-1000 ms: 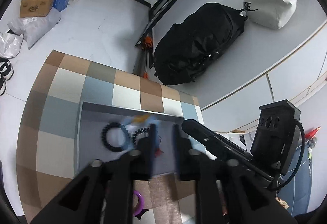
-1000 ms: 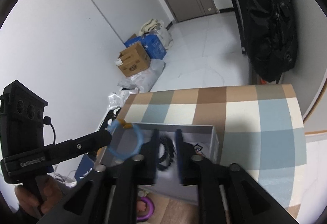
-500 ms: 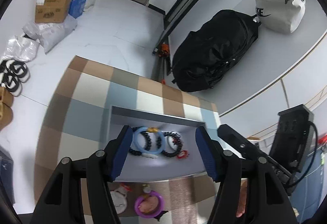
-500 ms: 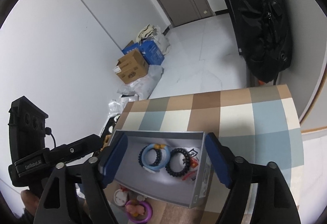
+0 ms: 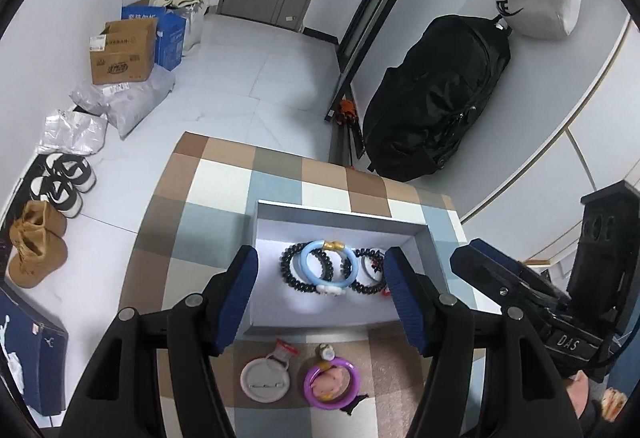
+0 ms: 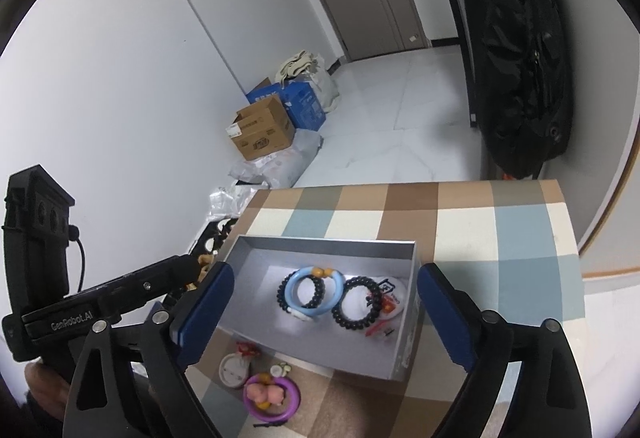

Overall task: Organize jewelry
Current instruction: 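Move both grippers back over the remaining items beside the box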

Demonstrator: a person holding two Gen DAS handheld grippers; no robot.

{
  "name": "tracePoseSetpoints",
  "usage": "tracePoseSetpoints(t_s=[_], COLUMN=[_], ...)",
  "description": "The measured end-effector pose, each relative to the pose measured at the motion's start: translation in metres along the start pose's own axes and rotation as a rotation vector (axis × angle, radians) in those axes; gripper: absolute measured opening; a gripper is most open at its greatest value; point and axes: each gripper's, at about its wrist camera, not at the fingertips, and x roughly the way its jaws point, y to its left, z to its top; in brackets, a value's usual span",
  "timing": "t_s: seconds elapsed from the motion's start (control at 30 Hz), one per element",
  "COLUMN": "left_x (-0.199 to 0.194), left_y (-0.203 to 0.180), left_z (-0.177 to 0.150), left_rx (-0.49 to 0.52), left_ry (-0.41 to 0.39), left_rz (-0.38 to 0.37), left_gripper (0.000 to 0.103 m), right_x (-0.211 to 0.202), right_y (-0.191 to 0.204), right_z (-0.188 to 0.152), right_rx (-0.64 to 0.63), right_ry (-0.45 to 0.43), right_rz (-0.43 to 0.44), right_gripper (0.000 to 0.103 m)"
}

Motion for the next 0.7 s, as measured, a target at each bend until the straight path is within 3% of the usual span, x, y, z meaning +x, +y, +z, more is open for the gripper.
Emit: tracePoseSetpoints(t_s=[0.17, 0.27, 0.47, 0.57, 0.7], left_x=[-0.008, -0.013, -0.022, -0.024, -0.028], left_y=[0.002, 0.004, 0.011, 0.016, 0.018], left_z=[-0.008, -0.013, -0.021, -0.025, -0.032], left_rx=[0.017, 0.022, 0.025, 0.023, 0.044], left_ry=[-0.014, -0.027, -0.06, -0.074, -0.085], left_rz=[0.02, 0.041, 0.08, 0.1, 0.127], left_gripper=[0.061, 0.072, 0.074, 0.085, 0.085], right_x=[-0.007, -0.011, -0.016, -0.016, -0.016], right_y=[0.011, 0.018, 0.03, 0.031, 0.031], right_z=[-0.006, -0.01, -0.021, -0.025, -0.032], right_rx=[-0.033, -0.056, -0.096, -0.094, -0.084], right_ry=[-0.025, -0.037, -0.048, -0.04, -0.028], right_rz=[0.0, 0.002, 0.001, -0.005, -0.006], right_gripper=[0.1, 0.102, 0.103, 0.103, 0.103])
